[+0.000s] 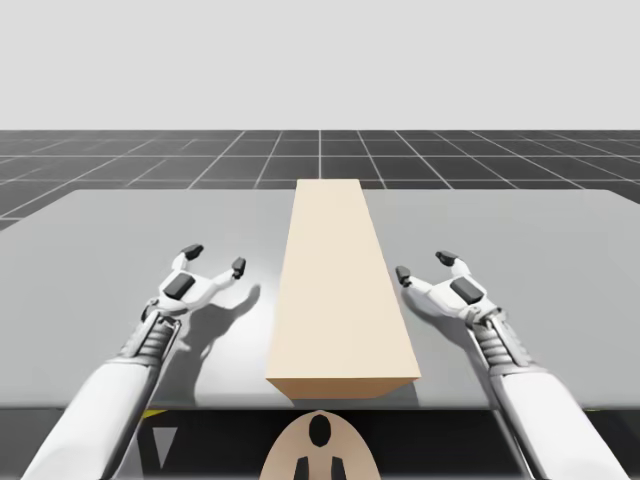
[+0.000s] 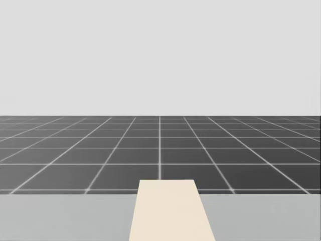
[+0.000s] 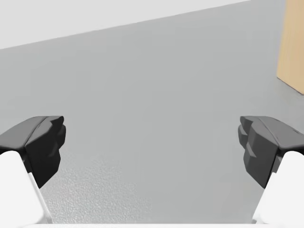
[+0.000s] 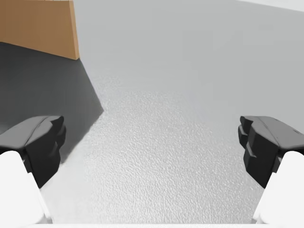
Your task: Retrieve the object from inside the box.
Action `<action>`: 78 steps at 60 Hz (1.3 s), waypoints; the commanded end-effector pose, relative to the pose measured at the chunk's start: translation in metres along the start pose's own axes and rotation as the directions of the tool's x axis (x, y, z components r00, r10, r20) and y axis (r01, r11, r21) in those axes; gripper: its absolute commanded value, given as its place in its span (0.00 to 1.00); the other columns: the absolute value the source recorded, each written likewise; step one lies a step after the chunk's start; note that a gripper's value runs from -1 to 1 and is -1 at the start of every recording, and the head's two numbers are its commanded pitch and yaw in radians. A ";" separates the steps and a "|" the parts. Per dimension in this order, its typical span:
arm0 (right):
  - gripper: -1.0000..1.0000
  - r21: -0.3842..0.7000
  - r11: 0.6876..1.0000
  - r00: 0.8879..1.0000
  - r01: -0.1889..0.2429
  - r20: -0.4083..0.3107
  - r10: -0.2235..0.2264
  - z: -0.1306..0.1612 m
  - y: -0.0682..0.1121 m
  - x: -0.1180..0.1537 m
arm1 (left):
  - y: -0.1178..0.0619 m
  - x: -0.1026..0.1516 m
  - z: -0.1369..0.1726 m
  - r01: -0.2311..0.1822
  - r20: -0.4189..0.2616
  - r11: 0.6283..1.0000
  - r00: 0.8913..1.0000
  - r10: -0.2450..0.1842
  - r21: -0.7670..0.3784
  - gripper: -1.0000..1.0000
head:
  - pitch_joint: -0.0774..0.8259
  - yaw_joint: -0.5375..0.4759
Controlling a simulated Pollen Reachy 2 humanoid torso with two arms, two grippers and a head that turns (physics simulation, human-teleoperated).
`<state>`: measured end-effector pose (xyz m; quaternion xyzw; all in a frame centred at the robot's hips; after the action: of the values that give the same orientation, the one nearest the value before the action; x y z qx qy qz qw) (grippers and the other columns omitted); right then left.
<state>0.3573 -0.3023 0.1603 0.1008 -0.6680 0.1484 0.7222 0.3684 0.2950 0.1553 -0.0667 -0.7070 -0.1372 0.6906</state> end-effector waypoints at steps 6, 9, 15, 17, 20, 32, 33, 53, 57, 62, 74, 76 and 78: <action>0.00 0.252 0.962 0.993 -0.109 0.078 0.093 0.003 0.039 0.001 | -0.043 -0.003 0.009 0.066 0.025 0.966 0.998 -0.062 -0.250 0.00 | 0.08 0.53; 0.00 0.299 0.944 0.987 -0.139 0.117 0.108 0.007 0.049 0.004 | -0.054 -0.002 0.012 0.079 0.035 0.954 0.997 -0.072 -0.291 0.00 | 0.08 0.52; 0.00 0.367 0.912 0.975 -0.181 0.189 0.117 0.016 0.068 0.012 | -0.077 0.002 0.019 0.106 0.059 0.925 0.994 -0.091 -0.364 0.00 | 0.08 0.52; 0.00 0.401 0.898 0.973 -0.180 0.204 0.104 0.018 0.074 0.014 | -0.086 0.003 0.022 0.126 0.071 0.912 0.992 -0.106 -0.391 0.00 | 0.08 0.52; 0.00 0.414 0.891 0.971 -0.186 0.213 0.104 0.019 0.078 0.014 | -0.091 0.004 0.024 0.142 0.082 0.903 0.990 -0.119 -0.405 0.00 | 0.08 0.52; 0.00 0.439 0.880 0.970 -0.184 0.224 0.091 0.014 0.087 0.007 | -0.099 0.002 0.025 0.160 0.081 0.889 0.987 -0.139 -0.429 0.00 | 0.09 0.51; 0.00 0.446 0.879 0.974 -0.172 0.213 0.082 0.012 0.087 0.005 | -0.099 0.001 0.024 0.159 0.079 0.889 0.987 -0.139 -0.429 0.00 | 0.09 0.51; 0.00 0.599 0.778 0.979 -0.189 0.177 0.102 -0.030 0.110 -0.020 | -0.101 -0.001 0.024 0.177 0.073 0.883 0.984 -0.161 -0.434 0.00 | 0.10 0.50; 0.00 0.631 0.747 0.974 -0.209 0.200 0.104 -0.037 0.113 -0.022 | -0.101 -0.001 0.024 0.182 0.074 0.882 0.983 -0.166 -0.434 0.00 | 0.10 0.50; 0.00 0.647 0.736 0.975 -0.200 0.208 0.081 -0.046 0.109 -0.020 | -0.101 -0.002 0.024 0.187 0.075 0.882 0.982 -0.171 -0.433 0.00 | 0.10 0.50; 0.00 0.631 0.753 0.977 -0.185 0.199 0.073 -0.064 0.092 -0.020 | -0.101 -0.003 0.023 0.201 0.071 0.881 0.979 -0.189 -0.429 0.00 | 0.12 0.48; 0.00 0.631 0.754 0.978 -0.180 0.195 0.071 -0.066 0.091 -0.021 | -0.101 -0.003 0.023 0.201 0.071 0.881 0.979 -0.189 -0.428 0.00 | 0.12 0.48; 0.00 0.638 0.751 0.980 -0.173 0.188 0.065 -0.070 0.089 -0.022 | -0.101 -0.003 0.023 0.202 0.071 0.881 0.979 -0.190 -0.428 0.00 | 0.12 0.48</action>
<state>0.3742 -0.1927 0.1312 0.3089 -0.6379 0.4099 0.5742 0.3189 0.2089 0.1451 -0.1472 -0.6764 -0.3537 0.6290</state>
